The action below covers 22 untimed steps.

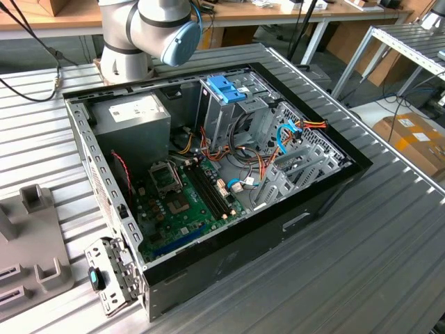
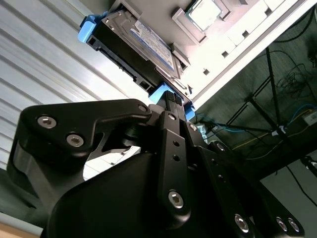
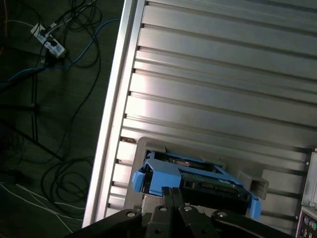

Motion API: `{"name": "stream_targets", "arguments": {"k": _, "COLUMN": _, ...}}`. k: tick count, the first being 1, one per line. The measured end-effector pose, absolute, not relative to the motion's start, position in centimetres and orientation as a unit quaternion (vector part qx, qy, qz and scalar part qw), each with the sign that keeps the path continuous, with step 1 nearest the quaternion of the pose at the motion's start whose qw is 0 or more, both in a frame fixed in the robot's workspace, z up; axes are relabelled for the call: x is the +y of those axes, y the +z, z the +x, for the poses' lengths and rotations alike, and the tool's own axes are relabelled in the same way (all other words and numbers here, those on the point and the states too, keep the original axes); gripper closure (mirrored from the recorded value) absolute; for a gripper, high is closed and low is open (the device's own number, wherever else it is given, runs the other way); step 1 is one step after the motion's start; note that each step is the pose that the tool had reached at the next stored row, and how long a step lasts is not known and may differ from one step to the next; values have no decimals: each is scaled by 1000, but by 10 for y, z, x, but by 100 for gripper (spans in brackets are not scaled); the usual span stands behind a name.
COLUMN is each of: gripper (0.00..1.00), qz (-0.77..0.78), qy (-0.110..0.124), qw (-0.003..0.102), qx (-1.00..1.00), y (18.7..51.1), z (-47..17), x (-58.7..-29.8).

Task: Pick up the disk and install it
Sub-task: 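Pick up the disk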

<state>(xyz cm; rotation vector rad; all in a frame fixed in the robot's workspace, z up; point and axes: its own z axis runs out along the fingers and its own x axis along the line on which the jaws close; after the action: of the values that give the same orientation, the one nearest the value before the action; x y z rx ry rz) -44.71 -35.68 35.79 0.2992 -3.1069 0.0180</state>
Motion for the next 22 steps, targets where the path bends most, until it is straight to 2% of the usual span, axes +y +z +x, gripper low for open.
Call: {"name": "stream_targets", "arguments": {"k": 22, "gripper": 89, "qz": 134, "qy": 6, "qw": 10, "qx": -991, "y": 358, "z": -447, "x": -356}}
